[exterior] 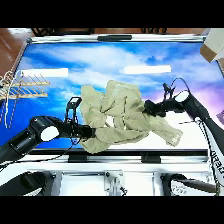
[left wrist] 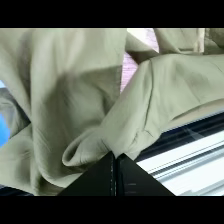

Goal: Fold the shirts.

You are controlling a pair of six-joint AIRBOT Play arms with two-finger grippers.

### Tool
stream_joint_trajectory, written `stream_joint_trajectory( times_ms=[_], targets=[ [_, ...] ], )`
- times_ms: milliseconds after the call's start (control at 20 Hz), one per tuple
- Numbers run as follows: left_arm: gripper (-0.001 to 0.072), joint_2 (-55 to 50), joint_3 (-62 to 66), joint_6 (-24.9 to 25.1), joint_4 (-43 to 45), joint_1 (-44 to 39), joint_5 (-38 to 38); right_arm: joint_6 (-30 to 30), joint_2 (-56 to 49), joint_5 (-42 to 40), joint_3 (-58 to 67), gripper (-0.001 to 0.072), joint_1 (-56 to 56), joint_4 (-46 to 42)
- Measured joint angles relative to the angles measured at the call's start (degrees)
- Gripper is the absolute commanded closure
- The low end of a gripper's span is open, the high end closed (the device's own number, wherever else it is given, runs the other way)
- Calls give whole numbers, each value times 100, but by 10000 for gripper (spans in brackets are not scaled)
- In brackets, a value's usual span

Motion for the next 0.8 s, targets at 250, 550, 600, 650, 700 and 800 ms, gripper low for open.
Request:
stream_joint_trajectory(
  times_ms=[250, 550, 600, 650, 700, 800],
  targets=[
    [665, -37, 7, 1062, -1366, -501, 922, -382, 188, -446, 1346, 659, 15, -74],
    [664, -863, 741, 1869, -2645, -1683, 2920, -533, 249, -2179, 2968, 659, 175, -90],
    [664, -1152, 1008, 1987, -2732, -1845, 3088, -531, 256, -2393, 3104, 659, 199, -90],
    [661, -1429, 1252, 2092, -2782, -1958, 3187, -527, 256, -2505, 3193, 659, 221, -96],
    [631, -1722, 1491, 2177, -2837, -2041, 3283, -514, 249, -2505, 3261, 658, 236, -155],
    [113, -2151, 1812, 2277, -2887, -2061, 3401, -442, 234, -2238, 3344, 485, 249, -463]
  ],
)
